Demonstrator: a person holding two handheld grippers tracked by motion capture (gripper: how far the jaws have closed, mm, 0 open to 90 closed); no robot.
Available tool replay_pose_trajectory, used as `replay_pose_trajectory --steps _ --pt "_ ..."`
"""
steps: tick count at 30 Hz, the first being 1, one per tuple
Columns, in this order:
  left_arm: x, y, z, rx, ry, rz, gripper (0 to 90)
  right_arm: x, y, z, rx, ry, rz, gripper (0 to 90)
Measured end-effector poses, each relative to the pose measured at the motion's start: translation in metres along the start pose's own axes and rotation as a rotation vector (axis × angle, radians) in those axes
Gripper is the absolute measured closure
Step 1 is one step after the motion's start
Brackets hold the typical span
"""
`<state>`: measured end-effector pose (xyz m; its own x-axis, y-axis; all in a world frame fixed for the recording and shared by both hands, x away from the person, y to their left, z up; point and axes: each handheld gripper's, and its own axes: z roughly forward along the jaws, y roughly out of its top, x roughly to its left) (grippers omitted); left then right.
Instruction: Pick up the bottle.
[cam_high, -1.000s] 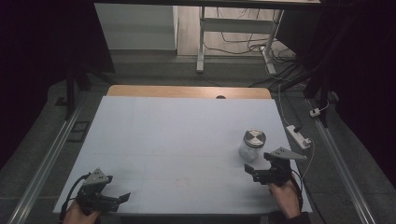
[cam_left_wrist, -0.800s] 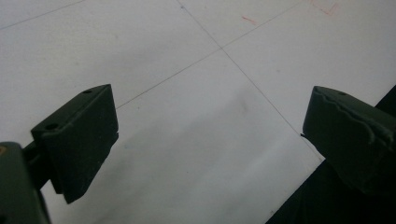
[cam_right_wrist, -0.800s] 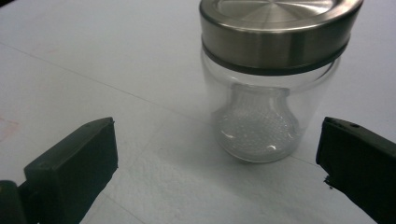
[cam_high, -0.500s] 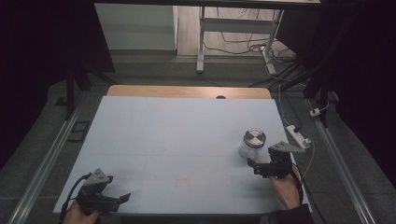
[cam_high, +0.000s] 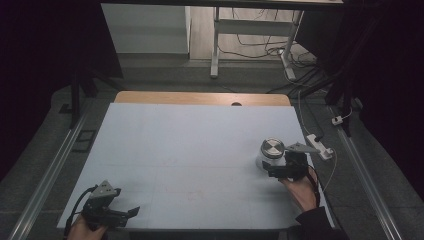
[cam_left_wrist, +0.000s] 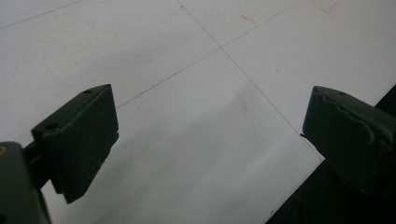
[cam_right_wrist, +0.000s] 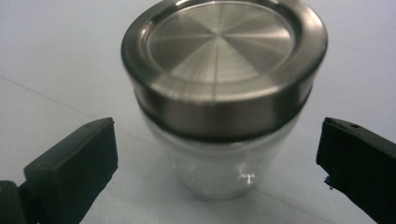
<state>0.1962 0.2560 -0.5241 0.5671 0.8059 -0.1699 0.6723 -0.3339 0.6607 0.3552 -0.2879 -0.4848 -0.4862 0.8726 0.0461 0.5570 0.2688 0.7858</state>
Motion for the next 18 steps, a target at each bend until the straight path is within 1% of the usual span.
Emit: replay_pose_trajectory --steps 3,6,7,9,12,13,14,15,16,18 --pt "0.0 0.0 0.0 -0.001 0.001 -0.001 4.6 0.001 0.005 0.006 -0.006 0.018 -0.009 0.0" --pt "0.0 0.0 0.0 0.0 0.001 -0.001 4.6 0.002 0.009 0.009 -0.007 0.015 -0.016 0.0" --pt "0.0 0.0 0.0 0.002 0.001 0.0 4.6 0.004 0.011 0.014 0.005 0.011 -0.023 0.0" --pt "0.0 0.0 0.0 0.003 0.001 0.001 4.7 0.005 0.011 0.016 0.009 0.012 -0.027 0.0" --pt "0.0 0.0 0.001 0.004 -0.001 0.003 4.9 0.007 0.013 0.021 0.012 -0.002 -0.035 0.0" --pt "0.0 0.0 0.001 0.006 0.001 0.003 5.0 0.007 0.013 0.021 0.006 -0.005 -0.033 1.2" --pt "0.0 0.0 0.001 0.008 0.002 0.004 5.1 0.006 0.014 0.02 -0.007 -0.009 -0.021 3.9" --pt "0.0 0.001 0.001 0.011 0.001 0.006 5.1 0.006 0.014 0.02 -0.007 -0.009 -0.021 3.9" --pt "-0.001 0.001 0.002 0.016 0.001 0.008 5.3 0.004 0.015 0.019 -0.012 -0.015 -0.004 7.3" --pt "-0.001 0.001 0.002 0.021 0.002 0.012 5.4 0.004 0.015 0.019 -0.013 -0.018 0.0 8.6"
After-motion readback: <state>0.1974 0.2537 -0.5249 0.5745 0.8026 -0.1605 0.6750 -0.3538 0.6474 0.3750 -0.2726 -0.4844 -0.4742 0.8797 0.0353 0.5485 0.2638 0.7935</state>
